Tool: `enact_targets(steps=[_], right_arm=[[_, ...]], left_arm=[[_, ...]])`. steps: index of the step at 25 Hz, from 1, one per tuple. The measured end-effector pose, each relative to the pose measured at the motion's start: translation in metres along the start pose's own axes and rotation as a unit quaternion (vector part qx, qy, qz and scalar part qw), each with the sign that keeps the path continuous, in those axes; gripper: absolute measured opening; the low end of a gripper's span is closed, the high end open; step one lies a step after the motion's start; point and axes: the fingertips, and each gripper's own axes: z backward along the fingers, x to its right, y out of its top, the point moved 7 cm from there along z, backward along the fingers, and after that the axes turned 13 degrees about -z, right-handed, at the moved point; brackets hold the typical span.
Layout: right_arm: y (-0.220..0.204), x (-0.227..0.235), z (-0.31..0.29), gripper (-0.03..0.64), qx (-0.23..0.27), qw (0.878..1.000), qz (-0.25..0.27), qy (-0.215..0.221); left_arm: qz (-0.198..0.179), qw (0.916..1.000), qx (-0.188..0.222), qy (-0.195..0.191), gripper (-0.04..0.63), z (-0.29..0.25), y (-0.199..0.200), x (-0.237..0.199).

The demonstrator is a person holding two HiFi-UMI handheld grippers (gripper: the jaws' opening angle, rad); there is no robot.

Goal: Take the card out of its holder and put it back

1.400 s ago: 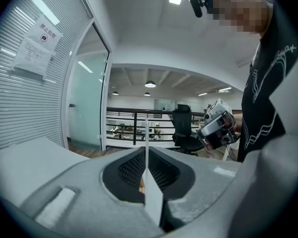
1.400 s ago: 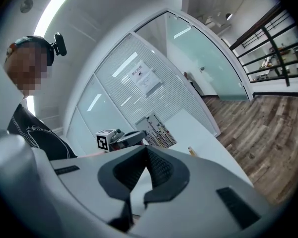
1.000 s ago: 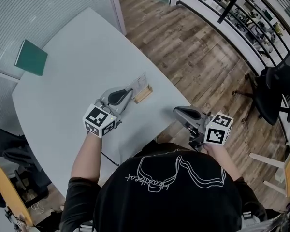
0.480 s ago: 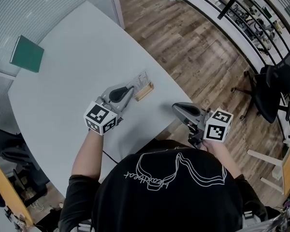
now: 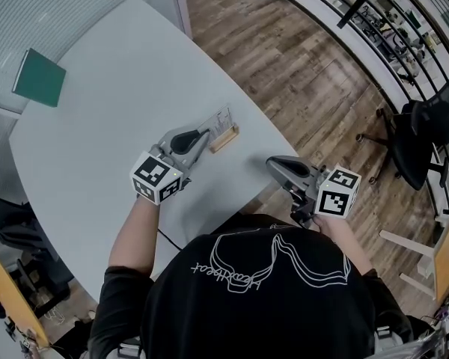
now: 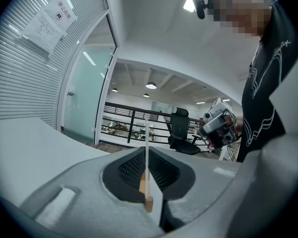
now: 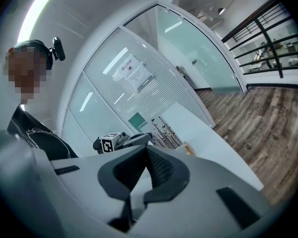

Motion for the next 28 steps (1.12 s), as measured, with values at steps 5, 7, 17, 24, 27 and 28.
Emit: enact_targets(steps=[5,7,17,24,27,28], right_arm=[[-0.002,0.003,-0.001,0.009,0.000,1.000,-0.002,-0.003],[-0.003,0.002,-0.002,0.009,0.000,1.000,-0.005,-0.003],[-0.006,0.002,-0.007,0.009,0.004,1.000,-0.007,-0.002],[-0.007,0.007,-0.006,0.009,0.008,1.000,-0.012,-0.003],[-0.008,0.009,-0.005,0.009,0.010,1.000,-0.014,-0.002],[-0.007,0.009,-0.004,0.009,0.011,1.000,-0.014,-0.001]], left_arm=[[-0.004,1.0000,-0.003,-0.003,0.025,-0.002,-0.002,-0.001],[-0.004,1.0000,-0.004,-0.003,0.025,-0.003,-0.003,-0.001],[-0.003,0.9998,-0.022,-0.003,0.025,-0.005,-0.018,0.003],[-0.005,0.9991,-0.042,-0.007,0.025,-0.009,-0.027,0.007],[-0.017,0.9981,-0.058,-0.008,0.025,-0.012,-0.032,0.012],[-0.019,0.9979,-0.061,-0.007,0.025,-0.013,-0.033,0.013]])
